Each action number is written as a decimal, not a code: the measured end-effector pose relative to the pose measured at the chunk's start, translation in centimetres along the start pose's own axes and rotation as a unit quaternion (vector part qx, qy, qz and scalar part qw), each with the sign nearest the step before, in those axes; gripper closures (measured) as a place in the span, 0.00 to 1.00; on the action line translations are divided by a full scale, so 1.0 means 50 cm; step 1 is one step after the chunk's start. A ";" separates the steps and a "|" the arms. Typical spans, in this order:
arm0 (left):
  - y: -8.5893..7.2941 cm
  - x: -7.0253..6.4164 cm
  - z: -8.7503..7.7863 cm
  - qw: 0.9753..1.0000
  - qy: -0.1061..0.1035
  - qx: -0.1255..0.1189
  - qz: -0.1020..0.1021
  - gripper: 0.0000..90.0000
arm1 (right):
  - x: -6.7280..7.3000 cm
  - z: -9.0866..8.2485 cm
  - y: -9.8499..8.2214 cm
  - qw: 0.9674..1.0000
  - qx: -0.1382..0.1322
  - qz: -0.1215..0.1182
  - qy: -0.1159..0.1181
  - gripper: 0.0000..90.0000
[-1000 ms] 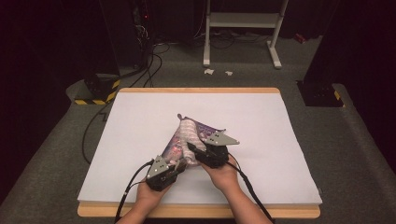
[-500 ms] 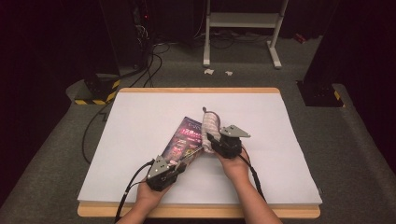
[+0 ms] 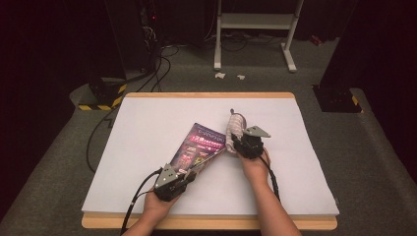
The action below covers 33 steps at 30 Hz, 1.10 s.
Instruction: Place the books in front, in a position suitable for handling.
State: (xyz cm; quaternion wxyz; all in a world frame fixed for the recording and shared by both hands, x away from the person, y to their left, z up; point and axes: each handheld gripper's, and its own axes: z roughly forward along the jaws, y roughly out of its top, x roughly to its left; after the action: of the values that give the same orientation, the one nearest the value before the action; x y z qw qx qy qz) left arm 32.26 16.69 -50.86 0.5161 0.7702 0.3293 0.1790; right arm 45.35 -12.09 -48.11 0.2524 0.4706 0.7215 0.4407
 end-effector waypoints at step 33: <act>-0.001 0.002 -0.003 1.000 -0.001 -0.007 -0.005 0.93 | 0.127 -0.082 0.005 0.992 -0.029 -0.048 0.117 0.78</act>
State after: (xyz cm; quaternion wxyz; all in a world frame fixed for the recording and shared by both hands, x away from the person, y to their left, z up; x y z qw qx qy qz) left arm 32.22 16.86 -50.87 0.5229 0.7651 0.3312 0.1778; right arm 39.55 -7.94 -45.58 0.2009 0.3728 0.7549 0.5007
